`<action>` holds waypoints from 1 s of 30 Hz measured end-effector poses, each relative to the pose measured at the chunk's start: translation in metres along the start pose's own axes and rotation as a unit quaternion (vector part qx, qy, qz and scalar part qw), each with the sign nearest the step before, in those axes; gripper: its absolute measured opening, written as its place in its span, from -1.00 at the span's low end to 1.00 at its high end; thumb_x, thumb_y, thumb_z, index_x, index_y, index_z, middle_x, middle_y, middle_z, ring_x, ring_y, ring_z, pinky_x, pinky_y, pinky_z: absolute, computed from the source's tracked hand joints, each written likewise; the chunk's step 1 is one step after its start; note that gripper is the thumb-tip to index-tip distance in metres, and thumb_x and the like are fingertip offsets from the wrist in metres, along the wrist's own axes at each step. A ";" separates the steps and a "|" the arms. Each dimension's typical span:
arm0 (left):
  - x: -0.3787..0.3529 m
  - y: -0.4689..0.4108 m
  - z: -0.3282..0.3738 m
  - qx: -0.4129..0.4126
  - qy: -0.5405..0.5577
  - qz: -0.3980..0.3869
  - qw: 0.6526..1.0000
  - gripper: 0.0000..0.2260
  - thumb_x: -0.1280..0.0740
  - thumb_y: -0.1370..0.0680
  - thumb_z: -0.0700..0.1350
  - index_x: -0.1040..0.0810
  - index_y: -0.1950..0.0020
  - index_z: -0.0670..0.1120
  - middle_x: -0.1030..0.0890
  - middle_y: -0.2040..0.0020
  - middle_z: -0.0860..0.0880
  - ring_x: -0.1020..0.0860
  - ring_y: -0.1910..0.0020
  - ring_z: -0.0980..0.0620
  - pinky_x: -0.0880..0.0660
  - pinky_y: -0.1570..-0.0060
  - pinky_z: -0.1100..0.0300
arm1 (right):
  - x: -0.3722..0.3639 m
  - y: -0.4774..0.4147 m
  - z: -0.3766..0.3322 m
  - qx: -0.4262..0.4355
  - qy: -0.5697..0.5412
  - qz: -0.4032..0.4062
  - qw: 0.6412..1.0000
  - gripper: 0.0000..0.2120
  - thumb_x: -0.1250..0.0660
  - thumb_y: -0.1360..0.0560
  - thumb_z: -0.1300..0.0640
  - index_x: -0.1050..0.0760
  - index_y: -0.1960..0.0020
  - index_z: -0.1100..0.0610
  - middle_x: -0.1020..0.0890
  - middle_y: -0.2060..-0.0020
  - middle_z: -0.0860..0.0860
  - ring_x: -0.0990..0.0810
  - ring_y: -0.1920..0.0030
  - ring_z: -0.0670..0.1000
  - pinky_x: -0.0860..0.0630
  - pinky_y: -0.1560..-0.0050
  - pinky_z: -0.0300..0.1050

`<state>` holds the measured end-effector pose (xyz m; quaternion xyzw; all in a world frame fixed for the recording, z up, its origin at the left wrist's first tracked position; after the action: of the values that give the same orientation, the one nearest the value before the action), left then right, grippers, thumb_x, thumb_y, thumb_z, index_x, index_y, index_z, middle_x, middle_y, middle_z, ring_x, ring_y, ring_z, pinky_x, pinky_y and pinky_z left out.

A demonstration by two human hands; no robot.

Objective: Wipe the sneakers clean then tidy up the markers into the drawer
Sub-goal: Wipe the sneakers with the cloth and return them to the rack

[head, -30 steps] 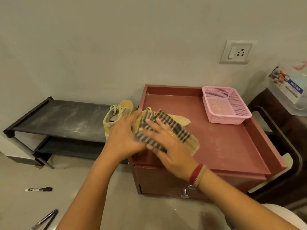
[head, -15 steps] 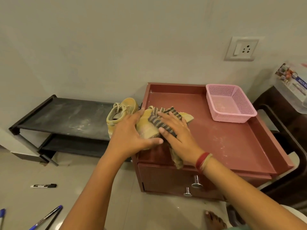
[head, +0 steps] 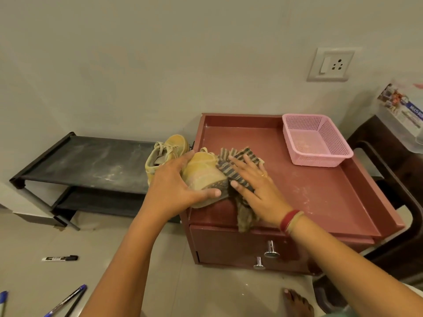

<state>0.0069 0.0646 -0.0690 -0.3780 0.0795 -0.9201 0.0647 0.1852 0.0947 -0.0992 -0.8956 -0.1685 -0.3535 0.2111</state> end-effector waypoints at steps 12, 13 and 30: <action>0.001 -0.001 0.000 -0.010 0.008 0.002 1.000 -0.04 -0.47 -0.08 0.32 -0.34 -0.44 0.05 -0.47 -0.28 0.14 -0.37 -0.19 0.27 -0.29 -0.10 0.43 | -0.019 0.017 -0.026 0.038 -0.117 -0.015 0.992 -0.63 -0.06 -0.53 -0.21 -0.20 -0.34 -0.32 -0.21 -0.41 -0.36 0.00 -0.48 -0.27 0.03 -0.51 0.03; 0.001 0.000 0.002 -0.013 0.008 0.000 1.000 -0.04 -0.44 -0.08 0.33 -0.34 -0.44 0.05 -0.47 -0.25 0.17 -0.37 -0.18 0.28 -0.27 -0.07 0.48 | -0.021 0.020 -0.030 0.057 -0.113 -0.024 0.992 -0.63 -0.06 -0.54 -0.20 -0.20 -0.34 -0.31 -0.22 -0.43 -0.31 -0.02 -0.48 -0.24 0.04 -0.51 0.01; -0.006 -0.006 -0.018 0.016 -0.019 -0.065 0.998 -0.11 -0.53 -0.16 0.14 -0.24 -0.44 0.11 -0.38 -0.29 0.12 -0.39 -0.23 0.08 -0.43 -0.19 0.10 | 0.041 0.007 0.029 -0.099 -0.257 0.126 0.953 -0.65 -0.18 -0.56 -0.05 -0.45 -0.30 0.04 -0.59 -0.17 -0.05 -0.52 -0.19 -0.10 -0.43 -0.20 -0.23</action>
<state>-0.0015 0.0733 -0.0845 -0.3988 0.0389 -0.9161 0.0123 0.2328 0.1093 -0.0912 -0.9865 -0.0672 -0.0967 0.1140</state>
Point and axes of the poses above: each hand's wrist, its own y-axis away from the middle knuckle, its own x-axis out of the back of the hand, z = x × y, the point moved 7 cm from there along -y, towards the middle knuckle
